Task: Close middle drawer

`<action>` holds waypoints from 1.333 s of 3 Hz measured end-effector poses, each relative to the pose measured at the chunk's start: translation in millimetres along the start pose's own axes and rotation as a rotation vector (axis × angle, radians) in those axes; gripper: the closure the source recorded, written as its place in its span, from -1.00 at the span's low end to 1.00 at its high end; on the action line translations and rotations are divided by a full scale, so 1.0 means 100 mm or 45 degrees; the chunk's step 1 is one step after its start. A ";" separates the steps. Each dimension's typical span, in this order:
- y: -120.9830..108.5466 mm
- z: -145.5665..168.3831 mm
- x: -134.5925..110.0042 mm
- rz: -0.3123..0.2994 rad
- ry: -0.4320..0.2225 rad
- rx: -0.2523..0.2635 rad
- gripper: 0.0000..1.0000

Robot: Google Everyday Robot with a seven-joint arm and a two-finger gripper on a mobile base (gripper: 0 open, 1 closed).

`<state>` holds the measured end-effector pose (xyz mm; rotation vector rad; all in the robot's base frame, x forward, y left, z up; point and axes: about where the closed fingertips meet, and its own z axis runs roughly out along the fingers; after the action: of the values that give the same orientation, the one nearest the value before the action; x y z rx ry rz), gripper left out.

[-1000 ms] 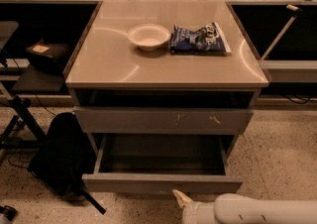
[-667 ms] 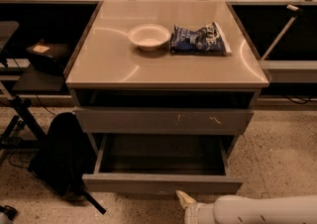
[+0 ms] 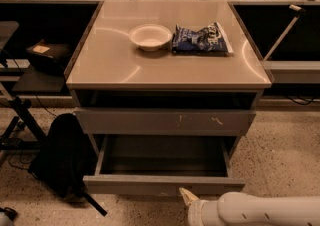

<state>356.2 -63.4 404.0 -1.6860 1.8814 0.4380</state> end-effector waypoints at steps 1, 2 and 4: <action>-0.40 -0.05 0.03 0.012 0.025 0.019 -1.00; -0.39 -0.05 0.03 0.012 0.026 0.020 -1.00; -0.76 0.17 0.17 0.075 0.115 -0.021 -1.00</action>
Offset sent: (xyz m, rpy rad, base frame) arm 0.1290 -0.0178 0.0031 -0.1357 0.0523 -0.0242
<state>433.1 -78.4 390.6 -1.6902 2.0019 0.4082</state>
